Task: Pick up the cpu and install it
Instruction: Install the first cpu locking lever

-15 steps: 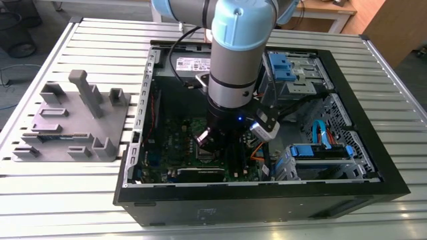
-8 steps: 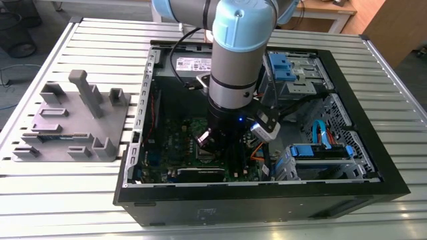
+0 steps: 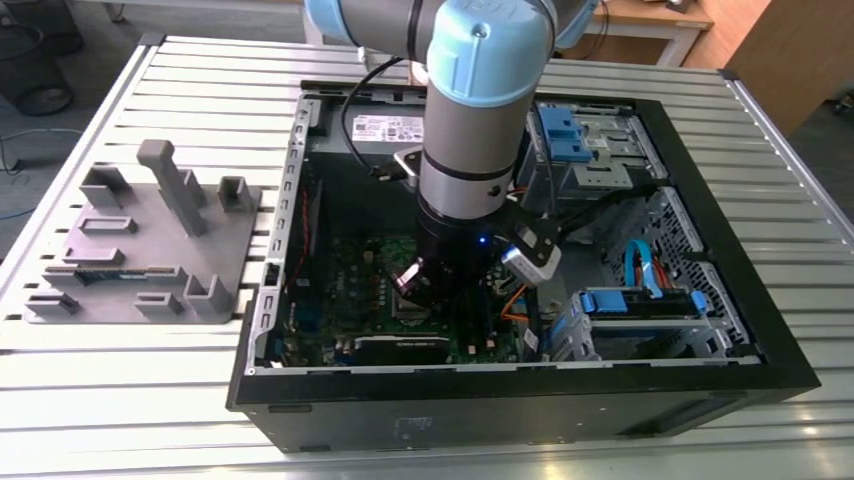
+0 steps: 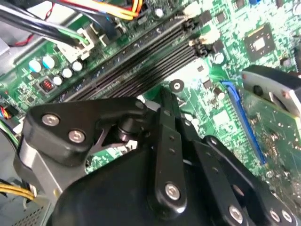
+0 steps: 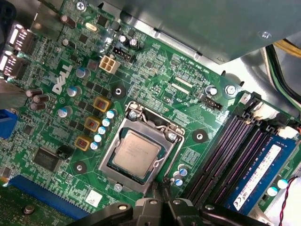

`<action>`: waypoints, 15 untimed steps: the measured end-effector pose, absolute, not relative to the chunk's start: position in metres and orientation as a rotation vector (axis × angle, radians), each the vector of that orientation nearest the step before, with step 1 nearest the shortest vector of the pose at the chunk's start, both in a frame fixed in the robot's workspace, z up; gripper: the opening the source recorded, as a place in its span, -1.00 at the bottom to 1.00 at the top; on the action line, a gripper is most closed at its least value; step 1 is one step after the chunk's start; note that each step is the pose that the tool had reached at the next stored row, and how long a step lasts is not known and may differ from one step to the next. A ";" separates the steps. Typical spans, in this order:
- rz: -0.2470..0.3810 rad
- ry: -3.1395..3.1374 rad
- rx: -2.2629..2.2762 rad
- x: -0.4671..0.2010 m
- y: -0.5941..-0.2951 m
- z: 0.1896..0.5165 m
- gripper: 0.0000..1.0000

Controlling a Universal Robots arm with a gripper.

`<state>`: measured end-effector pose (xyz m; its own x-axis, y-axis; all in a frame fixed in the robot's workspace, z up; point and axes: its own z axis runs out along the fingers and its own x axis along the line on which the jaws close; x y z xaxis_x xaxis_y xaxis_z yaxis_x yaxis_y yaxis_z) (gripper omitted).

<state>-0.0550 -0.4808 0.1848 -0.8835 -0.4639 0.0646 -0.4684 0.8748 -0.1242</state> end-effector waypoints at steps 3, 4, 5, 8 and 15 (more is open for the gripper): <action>0.212 -3.010 0.749 -0.055 -0.481 0.186 -0.79; 0.211 -3.010 0.749 -0.055 -0.481 0.187 -0.79; 0.210 -3.011 0.749 -0.055 -0.481 0.189 -0.79; 0.212 -3.010 0.749 -0.055 -0.481 0.199 -0.79; 0.212 -3.010 0.749 -0.057 -0.481 0.206 -0.79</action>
<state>-0.0565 -0.4809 0.2056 -0.8835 -0.4639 0.0648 -0.4684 0.8747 -0.1243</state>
